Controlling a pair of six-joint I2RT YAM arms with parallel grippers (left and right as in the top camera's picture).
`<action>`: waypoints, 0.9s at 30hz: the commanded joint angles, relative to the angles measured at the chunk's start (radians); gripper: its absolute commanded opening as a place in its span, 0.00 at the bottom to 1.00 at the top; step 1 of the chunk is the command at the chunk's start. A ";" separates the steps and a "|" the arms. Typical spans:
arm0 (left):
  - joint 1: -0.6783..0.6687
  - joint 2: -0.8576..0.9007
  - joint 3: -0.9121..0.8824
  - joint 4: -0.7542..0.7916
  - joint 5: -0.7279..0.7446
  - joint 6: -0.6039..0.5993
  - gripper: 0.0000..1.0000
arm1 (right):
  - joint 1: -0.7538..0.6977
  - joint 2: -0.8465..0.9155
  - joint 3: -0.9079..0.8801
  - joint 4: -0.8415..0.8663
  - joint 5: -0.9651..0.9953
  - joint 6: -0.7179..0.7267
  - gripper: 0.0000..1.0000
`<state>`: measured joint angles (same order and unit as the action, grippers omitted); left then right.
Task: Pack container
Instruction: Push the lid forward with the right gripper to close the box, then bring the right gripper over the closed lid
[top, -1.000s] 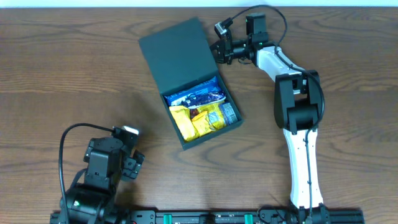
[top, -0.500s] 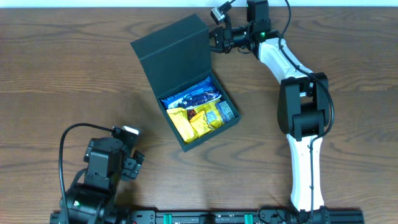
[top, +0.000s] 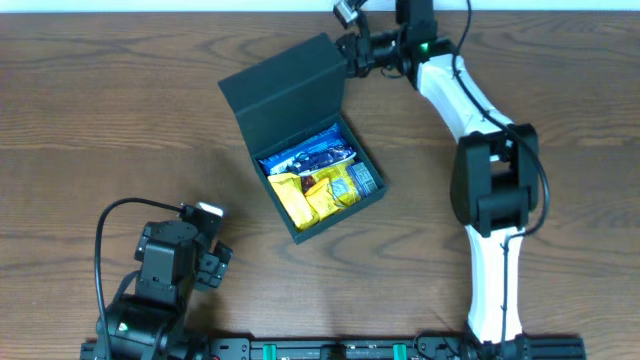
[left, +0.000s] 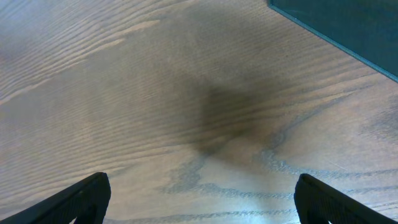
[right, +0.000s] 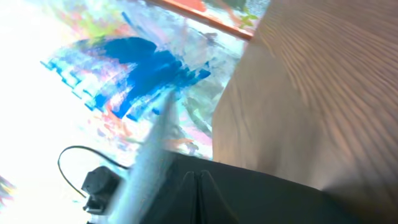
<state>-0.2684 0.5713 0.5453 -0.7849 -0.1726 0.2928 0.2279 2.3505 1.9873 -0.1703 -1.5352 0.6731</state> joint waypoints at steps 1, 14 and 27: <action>0.006 -0.002 0.000 -0.001 -0.014 0.011 0.95 | 0.021 -0.065 0.015 -0.006 -0.025 -0.008 0.02; 0.006 -0.002 0.000 -0.001 -0.014 0.011 0.95 | 0.047 -0.148 0.015 -0.051 -0.025 -0.042 0.01; 0.006 -0.002 0.000 -0.001 -0.014 0.011 0.95 | 0.043 -0.337 0.015 -0.256 -0.024 -0.556 0.02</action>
<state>-0.2684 0.5713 0.5453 -0.7849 -0.1726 0.2928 0.2649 2.0792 1.9900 -0.3832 -1.5402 0.3717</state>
